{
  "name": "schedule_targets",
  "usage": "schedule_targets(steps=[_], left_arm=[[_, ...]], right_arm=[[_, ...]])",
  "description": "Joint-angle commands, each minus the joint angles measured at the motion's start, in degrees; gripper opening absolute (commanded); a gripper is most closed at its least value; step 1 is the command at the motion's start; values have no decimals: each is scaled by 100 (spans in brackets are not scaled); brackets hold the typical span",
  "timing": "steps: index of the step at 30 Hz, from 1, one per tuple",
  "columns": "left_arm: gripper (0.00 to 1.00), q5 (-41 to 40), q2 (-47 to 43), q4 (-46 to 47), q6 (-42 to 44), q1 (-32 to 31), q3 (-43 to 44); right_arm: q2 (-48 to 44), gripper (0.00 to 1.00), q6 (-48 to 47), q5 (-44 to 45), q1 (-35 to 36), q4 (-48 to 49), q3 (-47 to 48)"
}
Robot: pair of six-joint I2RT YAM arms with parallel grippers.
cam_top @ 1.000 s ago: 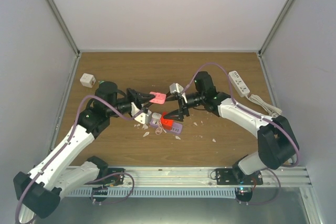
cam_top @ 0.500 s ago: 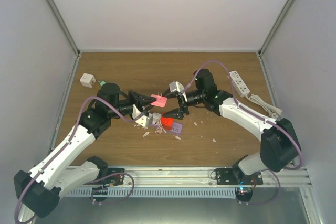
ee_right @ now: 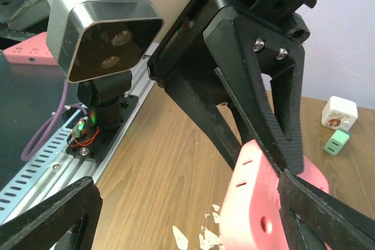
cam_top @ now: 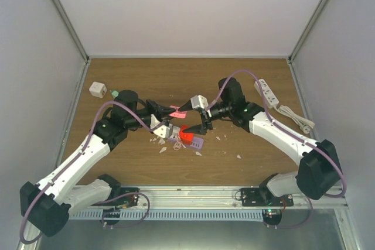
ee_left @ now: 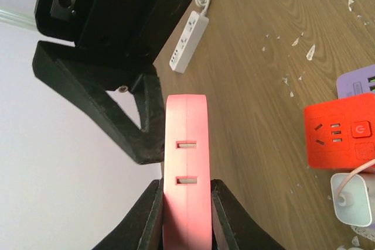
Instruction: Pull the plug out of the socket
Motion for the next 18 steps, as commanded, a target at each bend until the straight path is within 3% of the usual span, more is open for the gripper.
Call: schedule_targets(steps=[1, 7, 18], left_arm=[[0, -74, 44, 354, -288, -8, 244], [0, -124, 73, 502, -463, -6, 295], [0, -395, -305, 256, 94, 1, -89]], right_arm=[[-102, 81, -501, -52, 39, -315, 61], [-49, 77, -779, -39, 50, -588, 79], [-572, 90, -526, 415, 42, -175, -138]])
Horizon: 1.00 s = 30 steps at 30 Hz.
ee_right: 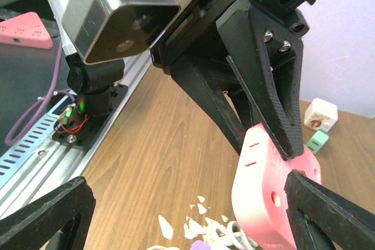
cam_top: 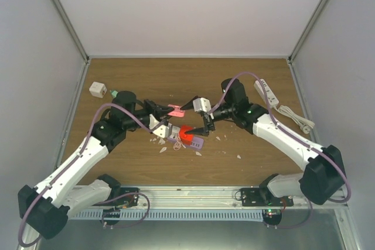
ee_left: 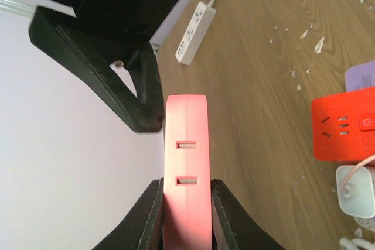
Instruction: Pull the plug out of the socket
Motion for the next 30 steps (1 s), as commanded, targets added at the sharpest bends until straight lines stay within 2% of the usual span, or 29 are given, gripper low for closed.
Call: schedule_targets(steps=[1, 9, 20, 24, 30], left_arm=[[0, -317, -297, 261, 320, 1, -160], [0, -1204, -1005, 982, 1385, 1, -1148], [0, -1645, -1510, 622, 1463, 10, -1429], [0, -1677, -1395, 516, 1023, 14, -1228], [0, -1230, -830, -414, -347, 356, -93]], right_arm=[[-420, 90, 166, 269, 37, 258, -142], [-600, 92, 74, 803, 37, 368, -390], [-434, 92, -56, 862, 35, 354, -450], [-373, 92, -86, 883, 42, 408, -385], [-303, 91, -117, 892, 22, 247, -273]])
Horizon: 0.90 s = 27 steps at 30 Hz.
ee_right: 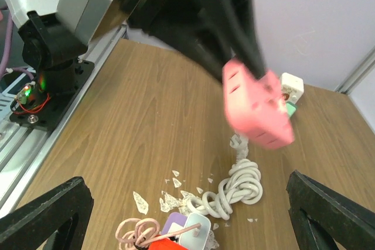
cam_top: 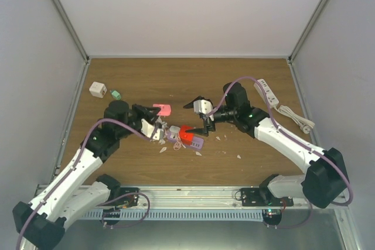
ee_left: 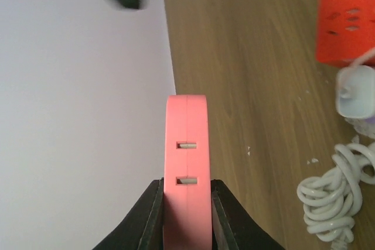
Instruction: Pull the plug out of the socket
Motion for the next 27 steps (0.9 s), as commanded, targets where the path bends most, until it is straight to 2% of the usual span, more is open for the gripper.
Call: schedule_targets(steps=[1, 6, 13, 20, 27], left_arm=[[0, 496, 329, -503, -1224, 422, 938], [0, 1117, 772, -1107, -2361, 1250, 1584], [0, 2268, 1541, -2028, -3391, 2706, 2236], [0, 3318, 2308, -2099, -4094, 4296, 2344], [0, 3616, 3205, -2108, -4447, 5523, 2450]], right_arm=[[16, 91, -84, 26, 21, -42, 125], [12, 91, -93, 44, 26, -99, 120], [23, 91, -84, 82, 18, -158, 118], [47, 91, -62, 122, 18, -187, 128], [121, 91, 3, 193, 18, -197, 139]])
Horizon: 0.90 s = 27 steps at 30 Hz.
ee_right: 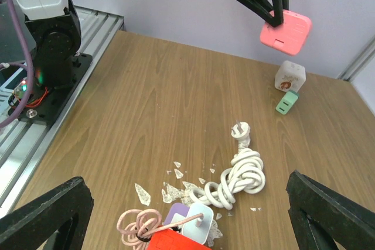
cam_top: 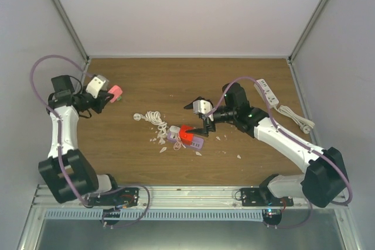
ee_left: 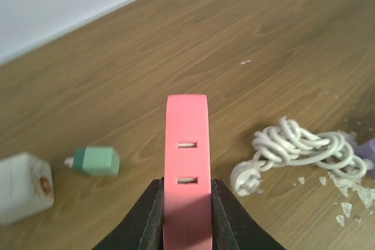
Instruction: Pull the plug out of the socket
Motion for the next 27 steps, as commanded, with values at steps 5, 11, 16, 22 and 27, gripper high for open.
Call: schedule_targets(steps=[5, 11, 16, 22, 27], left_arm=[[0, 534, 1103, 247, -546, 1178, 221], [0, 338, 1819, 541, -773, 1612, 404], [0, 141, 2305, 673, -855, 1643, 464], [3, 6, 2779, 901, -1068, 1624, 561], [3, -100, 3025, 1066, -1138, 1512, 545]], right_arm=[[177, 91, 17, 96, 22, -63, 210], [269, 91, 4, 164, 20, -142, 272], [321, 91, -12, 185, 20, -184, 308], [409, 91, -14, 203, 20, -215, 368], [449, 91, -5, 203, 19, -235, 385]])
